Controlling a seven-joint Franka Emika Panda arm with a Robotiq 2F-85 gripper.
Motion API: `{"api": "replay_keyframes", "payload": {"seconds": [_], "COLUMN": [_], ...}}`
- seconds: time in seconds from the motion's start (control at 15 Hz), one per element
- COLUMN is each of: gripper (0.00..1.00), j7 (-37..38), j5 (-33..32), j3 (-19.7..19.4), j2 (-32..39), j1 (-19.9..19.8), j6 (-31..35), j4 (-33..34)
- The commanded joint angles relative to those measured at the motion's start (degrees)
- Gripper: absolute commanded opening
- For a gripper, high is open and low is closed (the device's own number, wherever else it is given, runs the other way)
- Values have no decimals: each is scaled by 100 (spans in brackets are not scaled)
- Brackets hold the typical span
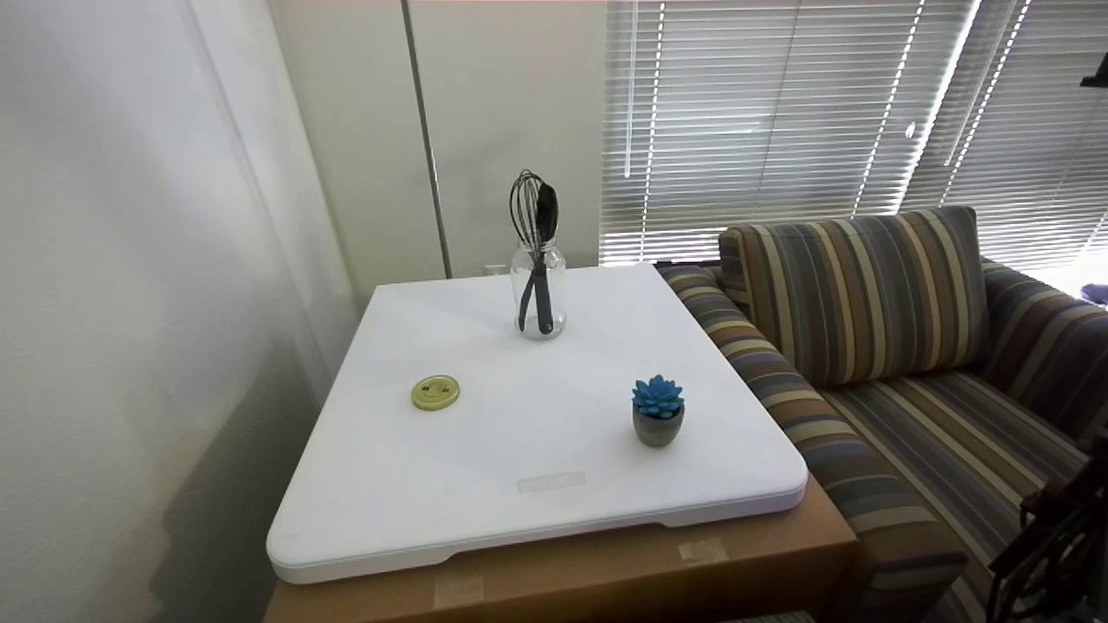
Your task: Remove the whisk from the jar and put it on the table
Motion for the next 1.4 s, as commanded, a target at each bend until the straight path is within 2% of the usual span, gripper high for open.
{"api": "replay_keyframes", "payload": {"seconds": [0.0, 0.07, 0.13, 0.6, 0.73, 0.93, 1.2, 1.33], "gripper": [100, 100, 100, 100, 100, 100, 100, 100], "j7": [-8, 38, 27, -37, -21, 74, 941, 2074], "j5": [-339, -435, -283, -370, -435, -224, -438, -957], "j3": [190, 247, 155, 222, 255, 256, 498, 659], "j2": [485, 537, 225, 446, 680, 1289, 2239, 2790], "j1": [54, 44, 66, 105, 104, 198, 166, 95], "j6": [203, 242, 124, 228, 251, 702, 1179, 908], "j4": [299, 318, 141, 272, 475, 812, 1216, 1581]}}
